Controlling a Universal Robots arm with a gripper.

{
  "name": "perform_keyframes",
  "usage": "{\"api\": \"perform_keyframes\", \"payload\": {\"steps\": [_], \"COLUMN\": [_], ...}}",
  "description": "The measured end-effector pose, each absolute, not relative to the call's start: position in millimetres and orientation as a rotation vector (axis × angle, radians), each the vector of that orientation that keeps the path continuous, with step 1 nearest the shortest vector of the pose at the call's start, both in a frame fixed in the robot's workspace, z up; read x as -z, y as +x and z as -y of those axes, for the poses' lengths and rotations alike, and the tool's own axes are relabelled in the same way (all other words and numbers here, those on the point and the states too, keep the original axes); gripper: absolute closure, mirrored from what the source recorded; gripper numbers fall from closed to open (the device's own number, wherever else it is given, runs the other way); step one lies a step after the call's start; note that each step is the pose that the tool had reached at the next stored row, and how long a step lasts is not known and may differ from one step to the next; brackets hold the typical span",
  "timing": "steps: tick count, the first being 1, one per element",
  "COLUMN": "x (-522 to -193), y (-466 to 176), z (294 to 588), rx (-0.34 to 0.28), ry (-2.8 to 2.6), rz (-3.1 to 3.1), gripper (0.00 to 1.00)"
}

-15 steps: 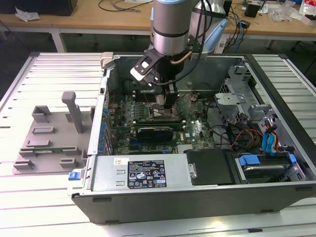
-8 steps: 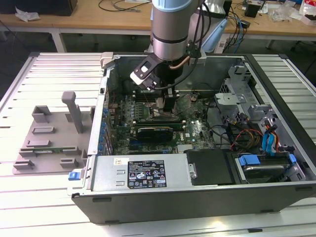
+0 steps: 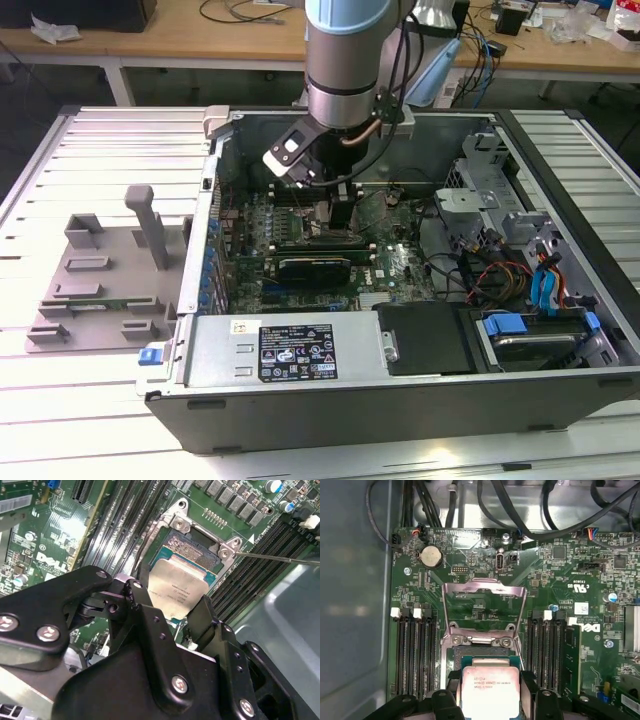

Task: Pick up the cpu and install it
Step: 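Place the cpu into insertion slot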

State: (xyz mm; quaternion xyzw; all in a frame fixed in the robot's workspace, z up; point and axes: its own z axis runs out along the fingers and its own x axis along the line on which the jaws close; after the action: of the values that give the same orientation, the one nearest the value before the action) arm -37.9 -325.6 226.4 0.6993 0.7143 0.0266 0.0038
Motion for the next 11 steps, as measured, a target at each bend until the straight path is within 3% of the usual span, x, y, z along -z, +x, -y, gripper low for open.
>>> {"api": "perform_keyframes", "payload": {"steps": [11], "x": [-213], "y": [-39], "z": [322], "rx": [-0.083], "ry": [2.192], "rz": [-2.239], "gripper": [0.45]}}
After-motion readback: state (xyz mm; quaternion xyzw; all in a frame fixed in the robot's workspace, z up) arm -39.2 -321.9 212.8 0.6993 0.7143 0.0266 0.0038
